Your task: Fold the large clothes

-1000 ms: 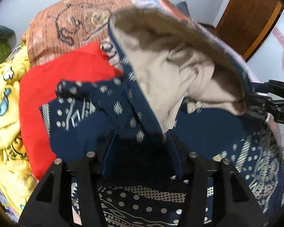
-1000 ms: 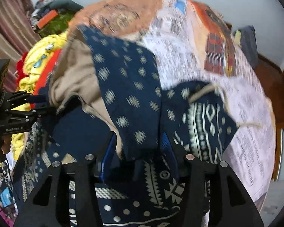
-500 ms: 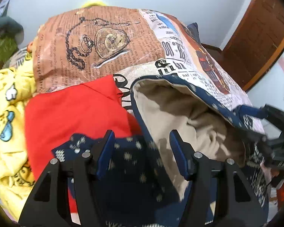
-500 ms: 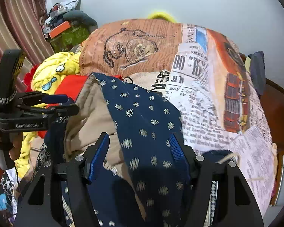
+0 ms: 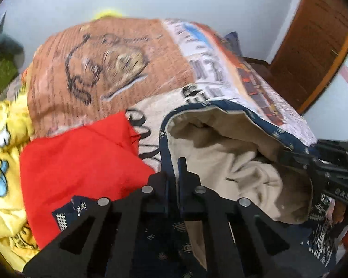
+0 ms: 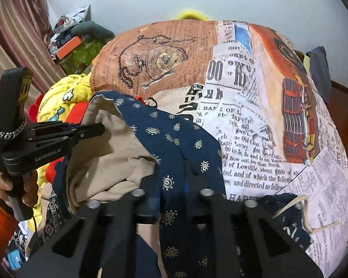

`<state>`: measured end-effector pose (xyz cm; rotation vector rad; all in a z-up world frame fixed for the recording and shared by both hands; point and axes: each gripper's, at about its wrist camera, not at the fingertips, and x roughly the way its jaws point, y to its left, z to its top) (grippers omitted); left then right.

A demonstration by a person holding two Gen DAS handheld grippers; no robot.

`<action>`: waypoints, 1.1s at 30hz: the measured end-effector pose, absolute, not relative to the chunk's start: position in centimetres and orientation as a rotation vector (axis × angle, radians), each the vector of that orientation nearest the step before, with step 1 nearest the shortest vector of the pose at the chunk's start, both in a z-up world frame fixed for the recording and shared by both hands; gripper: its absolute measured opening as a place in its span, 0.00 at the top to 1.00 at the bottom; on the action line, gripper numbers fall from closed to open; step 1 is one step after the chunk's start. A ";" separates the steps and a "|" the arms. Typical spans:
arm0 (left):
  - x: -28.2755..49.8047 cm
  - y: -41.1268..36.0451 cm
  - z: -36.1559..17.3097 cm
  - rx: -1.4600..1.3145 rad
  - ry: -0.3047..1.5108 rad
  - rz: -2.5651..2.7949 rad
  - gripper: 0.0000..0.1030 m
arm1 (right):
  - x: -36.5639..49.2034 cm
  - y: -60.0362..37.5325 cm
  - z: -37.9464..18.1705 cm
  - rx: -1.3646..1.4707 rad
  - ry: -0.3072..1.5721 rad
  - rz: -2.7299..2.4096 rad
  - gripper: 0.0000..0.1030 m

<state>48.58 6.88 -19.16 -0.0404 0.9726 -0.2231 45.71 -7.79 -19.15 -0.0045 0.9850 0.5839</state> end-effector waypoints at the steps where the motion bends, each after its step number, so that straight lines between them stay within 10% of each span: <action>1: 48.1 6.6 -18.5 -0.024 0.953 -0.236 0.95 | 45.3 -7.9 -18.5 -0.011 0.972 0.587 0.88; 15: 38.6 4.5 -11.1 0.007 0.843 -0.409 0.95 | 37.1 -10.2 -12.2 -0.036 0.872 0.645 0.90; 33: 29.8 2.3 -20.6 0.102 1.122 -0.515 0.95 | 30.6 -11.1 -20.0 -0.133 1.116 0.681 0.90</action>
